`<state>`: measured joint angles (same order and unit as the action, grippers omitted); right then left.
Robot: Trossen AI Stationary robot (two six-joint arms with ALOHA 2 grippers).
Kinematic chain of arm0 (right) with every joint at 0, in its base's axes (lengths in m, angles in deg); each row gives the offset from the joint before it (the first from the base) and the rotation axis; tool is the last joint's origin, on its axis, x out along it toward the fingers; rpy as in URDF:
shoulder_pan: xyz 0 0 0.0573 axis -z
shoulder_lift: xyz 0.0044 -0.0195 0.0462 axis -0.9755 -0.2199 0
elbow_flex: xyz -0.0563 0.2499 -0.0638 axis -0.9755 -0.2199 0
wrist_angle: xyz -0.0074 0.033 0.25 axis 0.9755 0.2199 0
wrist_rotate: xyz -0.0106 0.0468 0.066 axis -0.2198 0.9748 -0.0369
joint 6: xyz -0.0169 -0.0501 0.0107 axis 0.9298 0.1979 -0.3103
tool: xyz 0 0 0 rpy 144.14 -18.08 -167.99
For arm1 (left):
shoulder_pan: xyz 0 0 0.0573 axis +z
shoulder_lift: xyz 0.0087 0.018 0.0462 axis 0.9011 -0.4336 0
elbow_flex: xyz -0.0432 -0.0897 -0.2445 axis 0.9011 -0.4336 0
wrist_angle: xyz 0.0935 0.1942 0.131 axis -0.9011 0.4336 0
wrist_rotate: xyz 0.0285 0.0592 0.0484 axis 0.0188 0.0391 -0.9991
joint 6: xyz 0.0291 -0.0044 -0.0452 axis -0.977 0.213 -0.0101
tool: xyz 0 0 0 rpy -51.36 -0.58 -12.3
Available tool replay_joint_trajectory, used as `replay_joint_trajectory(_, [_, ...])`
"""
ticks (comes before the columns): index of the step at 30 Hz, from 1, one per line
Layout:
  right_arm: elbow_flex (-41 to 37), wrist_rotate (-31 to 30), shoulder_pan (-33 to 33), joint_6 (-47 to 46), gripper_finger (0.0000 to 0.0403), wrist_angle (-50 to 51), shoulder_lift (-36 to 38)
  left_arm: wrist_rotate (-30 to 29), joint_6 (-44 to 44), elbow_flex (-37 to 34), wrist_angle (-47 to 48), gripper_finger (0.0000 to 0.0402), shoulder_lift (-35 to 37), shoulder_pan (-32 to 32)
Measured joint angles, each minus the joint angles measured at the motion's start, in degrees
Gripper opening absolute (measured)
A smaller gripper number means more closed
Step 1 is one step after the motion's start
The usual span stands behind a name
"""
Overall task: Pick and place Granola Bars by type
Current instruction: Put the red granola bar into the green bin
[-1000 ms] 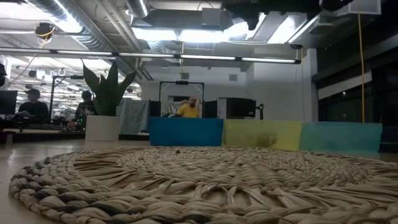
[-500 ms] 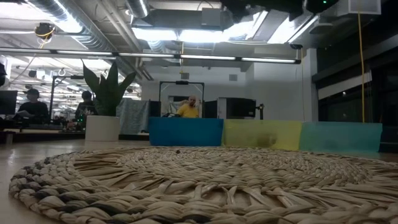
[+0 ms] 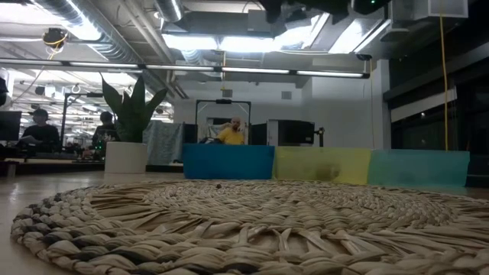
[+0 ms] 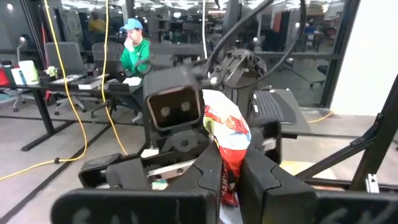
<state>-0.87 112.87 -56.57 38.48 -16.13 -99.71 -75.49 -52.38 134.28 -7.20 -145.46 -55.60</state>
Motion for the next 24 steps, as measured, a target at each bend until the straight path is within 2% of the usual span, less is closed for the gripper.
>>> replay_joint_trajectory(7, [2.11, 6.57, -1.19, -0.04, 0.0308, -0.06, -0.6, -0.72, -0.66, -0.02, 3.18, 0.002, -0.64, 0.37])
replay_joint_trajectory(16, [2.71, 6.75, -1.82, -0.41, 0.0305, 0.39, -0.6, -1.79, -0.73, 0.0, 2.32, 0.002, -1.54, 1.05])
replay_joint_trajectory(20, [2.73, 6.71, -1.85, 0.24, 0.0277, 0.85, -0.58, -1.52, -2.03, -0.02, -0.41, 0.002, -1.57, 1.03])
replay_joint_trajectory(24, [2.73, 6.7, -1.85, 0.61, 0.0228, 1.77, -0.6, -1.55, -2.15, -0.02, -0.35, 0.002, -1.53, 1.07])
